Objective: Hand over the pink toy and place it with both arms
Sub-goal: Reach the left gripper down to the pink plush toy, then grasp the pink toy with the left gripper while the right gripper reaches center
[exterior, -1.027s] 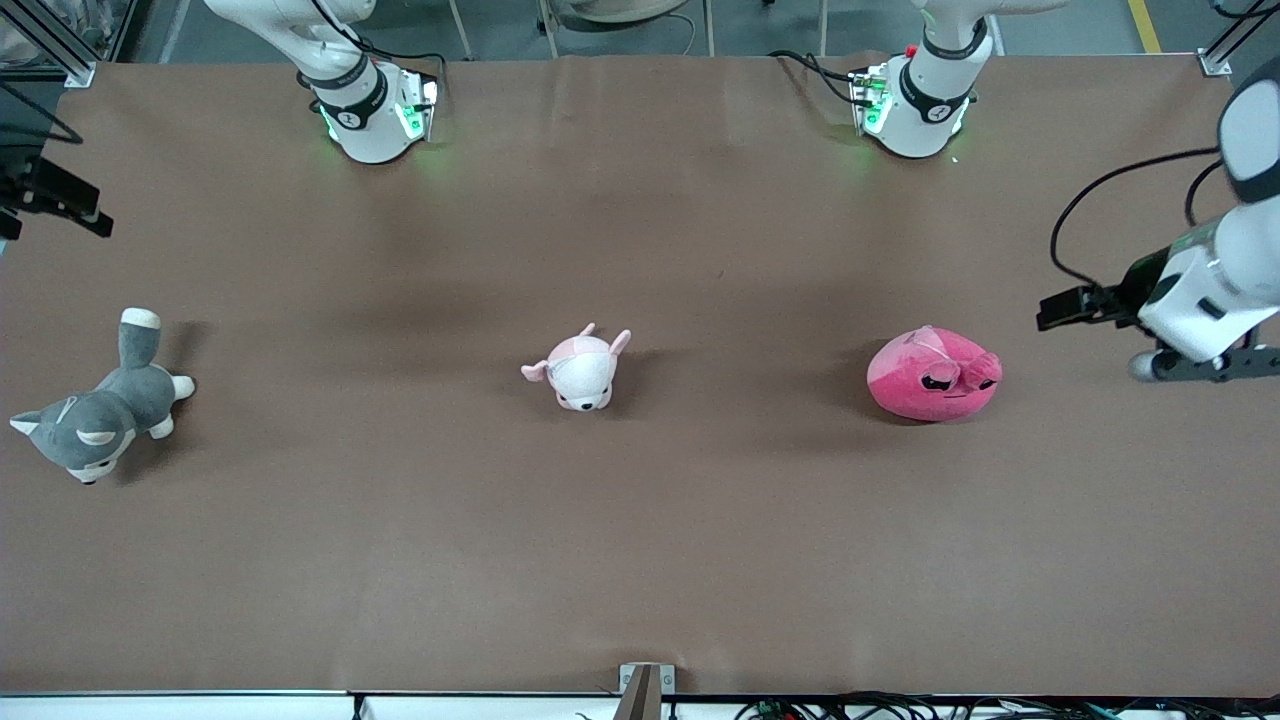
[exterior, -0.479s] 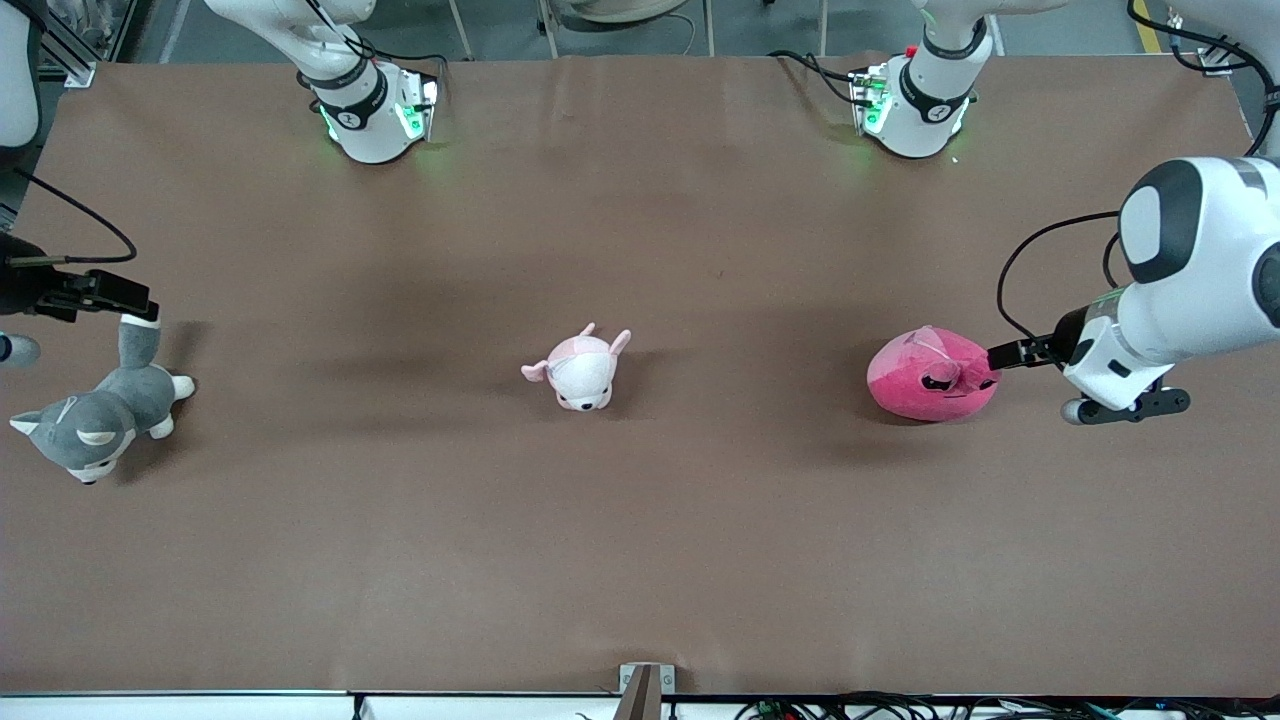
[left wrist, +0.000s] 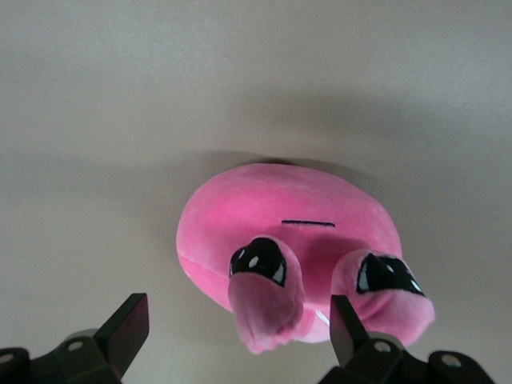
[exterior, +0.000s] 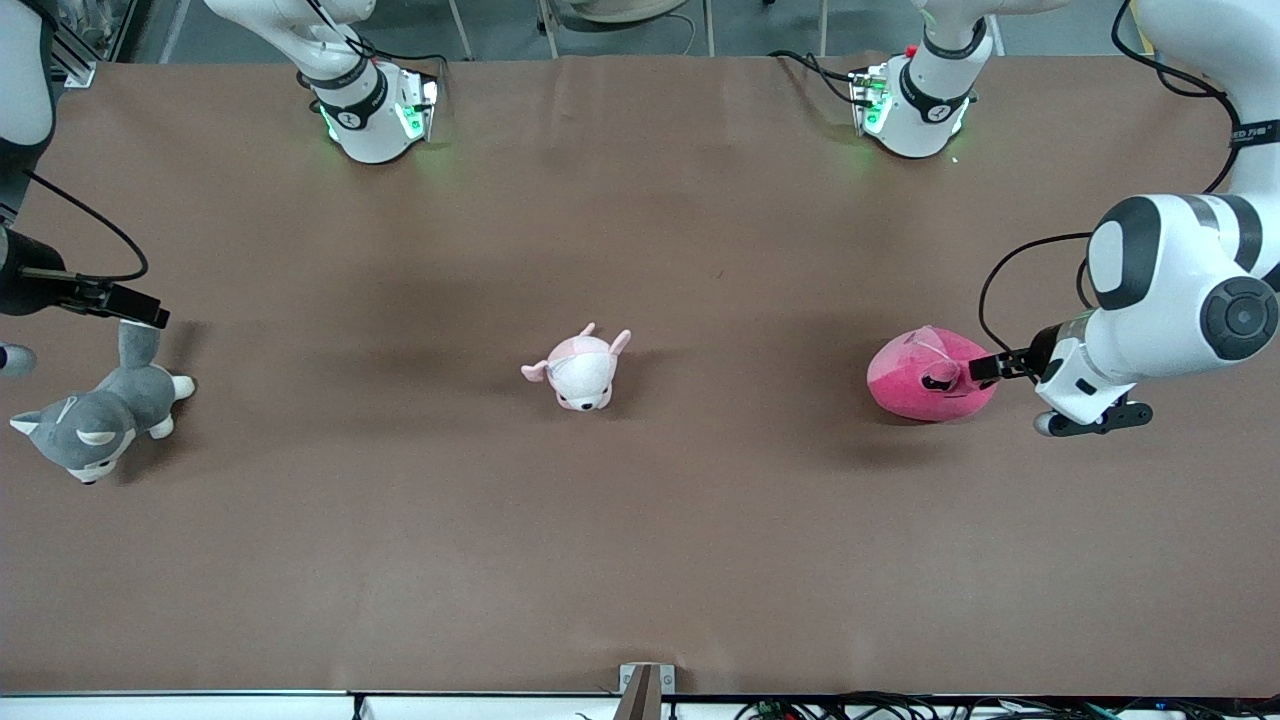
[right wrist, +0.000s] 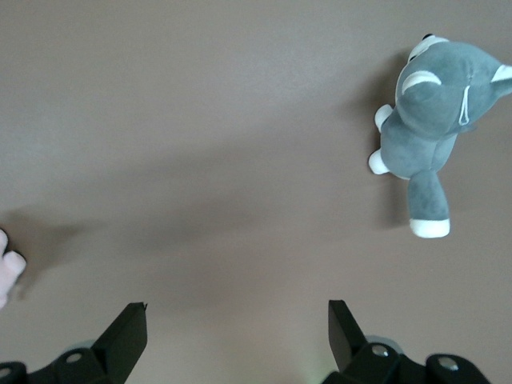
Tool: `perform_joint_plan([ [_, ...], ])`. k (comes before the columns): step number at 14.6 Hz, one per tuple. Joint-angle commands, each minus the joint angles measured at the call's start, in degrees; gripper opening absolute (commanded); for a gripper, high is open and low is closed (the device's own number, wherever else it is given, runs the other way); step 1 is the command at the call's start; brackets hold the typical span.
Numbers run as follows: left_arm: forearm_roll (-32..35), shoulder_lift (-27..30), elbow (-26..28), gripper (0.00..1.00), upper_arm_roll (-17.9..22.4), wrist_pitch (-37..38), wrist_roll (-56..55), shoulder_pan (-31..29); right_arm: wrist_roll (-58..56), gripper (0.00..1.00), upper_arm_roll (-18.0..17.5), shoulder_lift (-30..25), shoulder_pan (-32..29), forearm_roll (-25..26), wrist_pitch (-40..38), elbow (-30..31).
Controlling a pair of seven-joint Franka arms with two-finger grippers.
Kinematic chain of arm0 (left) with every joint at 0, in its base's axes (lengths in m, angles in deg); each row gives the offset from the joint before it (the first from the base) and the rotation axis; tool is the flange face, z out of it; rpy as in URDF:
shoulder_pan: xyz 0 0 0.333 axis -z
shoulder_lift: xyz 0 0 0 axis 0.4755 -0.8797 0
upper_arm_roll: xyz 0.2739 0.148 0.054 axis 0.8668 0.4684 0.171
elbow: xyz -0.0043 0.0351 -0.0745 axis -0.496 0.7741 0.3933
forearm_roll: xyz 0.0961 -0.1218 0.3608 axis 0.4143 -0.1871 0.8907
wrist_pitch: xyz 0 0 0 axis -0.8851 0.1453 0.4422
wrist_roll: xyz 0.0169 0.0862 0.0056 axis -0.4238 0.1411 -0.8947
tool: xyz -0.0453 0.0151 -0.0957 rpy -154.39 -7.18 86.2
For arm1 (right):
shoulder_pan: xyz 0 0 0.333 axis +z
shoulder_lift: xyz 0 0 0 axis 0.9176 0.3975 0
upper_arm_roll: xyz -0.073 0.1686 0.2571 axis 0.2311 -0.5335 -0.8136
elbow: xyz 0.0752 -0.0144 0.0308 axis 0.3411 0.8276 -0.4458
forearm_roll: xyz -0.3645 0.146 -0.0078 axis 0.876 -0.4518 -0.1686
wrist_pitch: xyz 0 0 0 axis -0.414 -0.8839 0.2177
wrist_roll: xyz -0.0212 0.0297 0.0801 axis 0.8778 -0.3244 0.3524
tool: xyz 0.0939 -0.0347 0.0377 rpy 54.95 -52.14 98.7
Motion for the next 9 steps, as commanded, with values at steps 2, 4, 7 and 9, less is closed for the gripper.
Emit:
perform_joint_plan([
  [2,-1.8,-0.2,1.1,0.88,-0.1,-1.4,-0.5,0.1,12.8,1.00,-0.1,-0.9,4.5,-0.8,-0.8,0.4],
  [4,-1.8,-0.5,1.5,0.77,-0.1,-1.4,-0.5,0.1,20.1,1.00,-0.1,-0.9,7.1,-2.3,-0.6,0.4],
  [7,-1.8,-0.8,1.6,0.50,-0.1,-1.4,-0.5,0.1,32.5,1.00,-0.1,-0.8,11.2,-5.2,-0.4,0.8],
  [9,-1.9,-0.8,1.4,0.24,-0.1,-1.4,-0.5,0.1,37.9,1.00,-0.1,-0.5,14.6,-5.6,0.1,0.7],
])
